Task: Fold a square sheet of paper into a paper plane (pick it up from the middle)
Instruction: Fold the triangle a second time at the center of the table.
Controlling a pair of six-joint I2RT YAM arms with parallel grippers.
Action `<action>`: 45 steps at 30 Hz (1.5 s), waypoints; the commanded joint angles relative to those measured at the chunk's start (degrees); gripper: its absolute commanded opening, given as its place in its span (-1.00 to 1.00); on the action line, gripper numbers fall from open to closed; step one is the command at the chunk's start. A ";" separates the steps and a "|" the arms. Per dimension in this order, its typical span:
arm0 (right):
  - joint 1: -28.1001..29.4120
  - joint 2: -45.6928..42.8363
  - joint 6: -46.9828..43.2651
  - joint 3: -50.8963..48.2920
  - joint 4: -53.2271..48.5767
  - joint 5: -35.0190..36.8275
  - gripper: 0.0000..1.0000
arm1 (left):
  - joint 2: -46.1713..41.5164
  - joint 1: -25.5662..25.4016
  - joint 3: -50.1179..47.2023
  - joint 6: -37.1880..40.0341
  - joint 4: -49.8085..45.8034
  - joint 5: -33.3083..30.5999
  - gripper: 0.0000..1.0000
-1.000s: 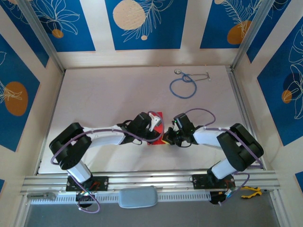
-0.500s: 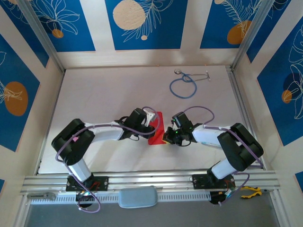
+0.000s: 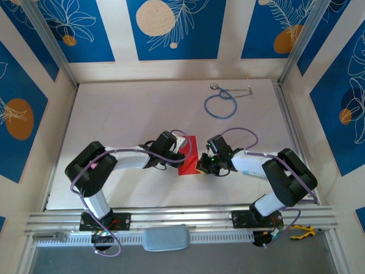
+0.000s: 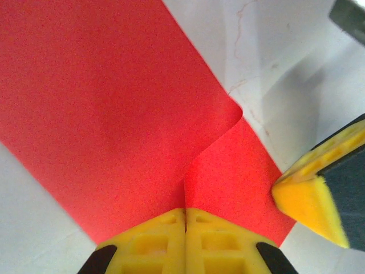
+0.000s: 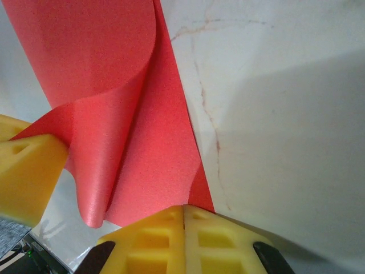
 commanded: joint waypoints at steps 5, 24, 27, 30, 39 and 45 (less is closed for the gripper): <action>0.03 0.65 -0.86 -0.26 -5.80 3.17 -1.00 | 1.17 0.74 2.21 2.31 -2.43 -2.64 -1.00; 0.03 0.98 -1.04 0.12 -5.89 2.82 -1.00 | 2.01 0.84 3.13 3.52 -4.33 -5.80 -1.00; 0.03 0.94 -1.13 0.16 -6.14 2.91 -1.00 | 2.06 0.84 3.01 3.52 -4.32 -5.83 -1.00; 0.06 0.91 -1.13 0.14 -6.17 2.94 -1.00 | 1.84 0.84 2.77 3.43 -4.42 -6.30 -1.00; 0.03 0.75 -1.31 0.35 -6.51 2.98 -1.00 | 1.88 0.86 3.46 4.40 -5.17 -7.24 -0.99; 0.08 0.66 -1.26 0.10 -6.45 2.97 -1.00 | 2.44 0.86 3.46 4.14 -4.54 -6.91 -0.97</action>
